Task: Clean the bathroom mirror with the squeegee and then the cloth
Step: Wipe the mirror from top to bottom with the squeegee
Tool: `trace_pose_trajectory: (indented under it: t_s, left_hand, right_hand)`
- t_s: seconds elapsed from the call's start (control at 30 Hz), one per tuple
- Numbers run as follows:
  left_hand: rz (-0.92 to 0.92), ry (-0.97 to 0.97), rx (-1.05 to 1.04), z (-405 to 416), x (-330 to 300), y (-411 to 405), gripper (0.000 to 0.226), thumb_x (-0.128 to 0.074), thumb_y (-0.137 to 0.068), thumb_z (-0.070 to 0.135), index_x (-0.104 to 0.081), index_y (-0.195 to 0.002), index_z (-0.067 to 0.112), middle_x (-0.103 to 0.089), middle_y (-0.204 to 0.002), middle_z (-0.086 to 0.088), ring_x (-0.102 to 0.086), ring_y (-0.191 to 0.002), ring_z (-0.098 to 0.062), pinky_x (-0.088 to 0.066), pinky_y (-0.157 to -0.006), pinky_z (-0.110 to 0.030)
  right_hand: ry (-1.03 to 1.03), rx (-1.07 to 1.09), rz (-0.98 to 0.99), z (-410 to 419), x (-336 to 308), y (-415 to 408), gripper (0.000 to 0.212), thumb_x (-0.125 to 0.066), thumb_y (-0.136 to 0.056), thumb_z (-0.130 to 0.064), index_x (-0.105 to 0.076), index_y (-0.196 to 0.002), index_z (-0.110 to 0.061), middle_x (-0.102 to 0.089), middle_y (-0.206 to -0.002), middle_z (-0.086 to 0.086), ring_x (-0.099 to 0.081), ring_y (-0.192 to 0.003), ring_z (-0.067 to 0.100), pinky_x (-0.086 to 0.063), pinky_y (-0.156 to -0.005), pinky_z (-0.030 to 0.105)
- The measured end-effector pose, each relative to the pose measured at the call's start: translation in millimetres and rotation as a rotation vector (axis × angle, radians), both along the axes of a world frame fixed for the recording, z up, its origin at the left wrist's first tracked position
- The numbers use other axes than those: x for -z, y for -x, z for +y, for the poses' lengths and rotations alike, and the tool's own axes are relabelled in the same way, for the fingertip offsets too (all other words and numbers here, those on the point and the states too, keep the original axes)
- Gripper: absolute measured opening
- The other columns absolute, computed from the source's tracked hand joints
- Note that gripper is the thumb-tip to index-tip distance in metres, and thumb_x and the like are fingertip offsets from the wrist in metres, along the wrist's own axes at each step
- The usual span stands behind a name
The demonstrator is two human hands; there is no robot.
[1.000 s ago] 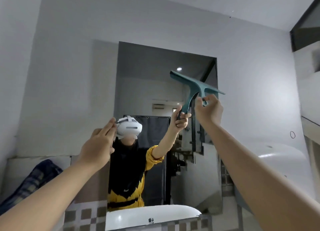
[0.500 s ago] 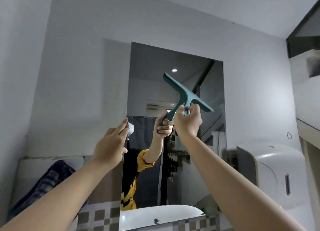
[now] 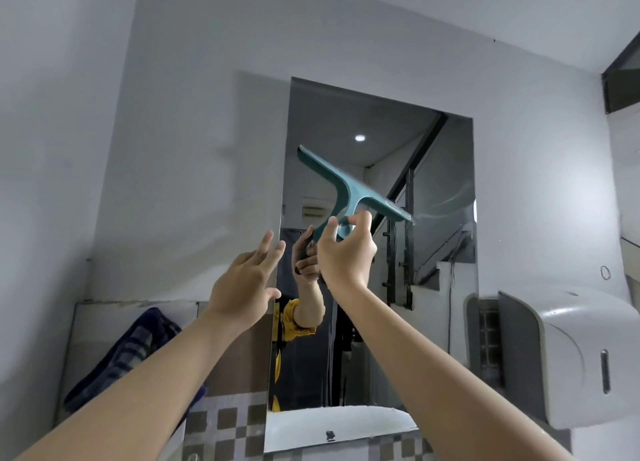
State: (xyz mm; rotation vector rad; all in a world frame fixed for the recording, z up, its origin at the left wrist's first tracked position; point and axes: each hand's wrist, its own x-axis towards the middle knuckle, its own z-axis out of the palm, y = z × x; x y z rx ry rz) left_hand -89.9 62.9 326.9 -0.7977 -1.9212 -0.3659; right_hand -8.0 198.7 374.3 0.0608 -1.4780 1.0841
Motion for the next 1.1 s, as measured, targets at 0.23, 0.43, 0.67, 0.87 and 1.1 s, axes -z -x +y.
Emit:
trace_pose_trajectory:
  t_s: [0.23,0.43,0.67,0.87,1.1]
  left_hand:
    - [0.009,0.028,-0.026,-5.7,18.3,-2.0,0.085,-0.073,-0.077,0.031,-0.024,-0.145,0.019,-0.03,-0.149,-0.012,-0.039,-0.13,-0.034,-0.051,-0.089,-0.044]
    - [-0.026,0.049,-0.052,-4.2,41.5,3.4,0.094,-0.081,-0.068,0.028,-0.027,-0.144,0.018,-0.042,-0.142,-0.014,-0.043,-0.126,-0.038,-0.048,-0.092,-0.047]
    - [-0.069,0.002,-0.06,1.7,41.2,-5.7,0.087,-0.075,-0.076,0.023,-0.022,-0.145,0.02,-0.033,-0.148,-0.01,-0.03,-0.135,-0.033,-0.035,-0.105,-0.047]
    - [-0.109,0.002,-0.12,3.6,41.6,-8.5,0.088,-0.072,-0.078,0.026,-0.017,-0.146,0.025,-0.03,-0.15,-0.007,-0.029,-0.136,-0.03,-0.034,-0.107,-0.045]
    - [-0.146,-0.004,-0.155,6.6,40.7,-11.0,0.083,-0.063,-0.085,0.033,-0.007,-0.147,0.032,-0.016,-0.154,0.004,-0.02,-0.14,-0.022,-0.029,-0.109,-0.04]
  right_hand:
    - [-0.245,0.067,-0.045,2.0,24.6,5.8,0.012,-0.05,-0.096,-0.028,-0.047,-0.098,-0.016,-0.062,-0.069,0.0,-0.062,-0.055,0.019,-0.056,-0.052,0.04]
    - [-0.445,0.227,-0.108,39.9,28.2,-3.4,0.02,-0.053,-0.095,-0.031,-0.053,-0.108,-0.015,-0.064,-0.072,0.002,-0.061,-0.055,0.021,-0.055,-0.051,0.038]
    - [-0.696,0.41,-0.12,93.6,16.9,-16.9,0.032,-0.057,-0.094,-0.034,-0.06,-0.12,-0.015,-0.072,-0.081,0.002,-0.061,-0.057,0.022,-0.051,-0.051,0.029]
    - [-0.887,0.495,-0.034,140.1,-3.2,-17.9,0.03,-0.064,-0.09,-0.034,-0.065,-0.115,-0.017,-0.072,-0.081,0.003,-0.063,-0.06,0.023,-0.049,-0.049,0.027]
    - [-0.989,0.471,-0.035,209.4,-10.9,-28.1,0.033,-0.068,-0.087,-0.03,-0.067,-0.118,-0.017,-0.064,-0.078,-0.007,-0.048,-0.056,0.01,-0.047,-0.047,0.027]
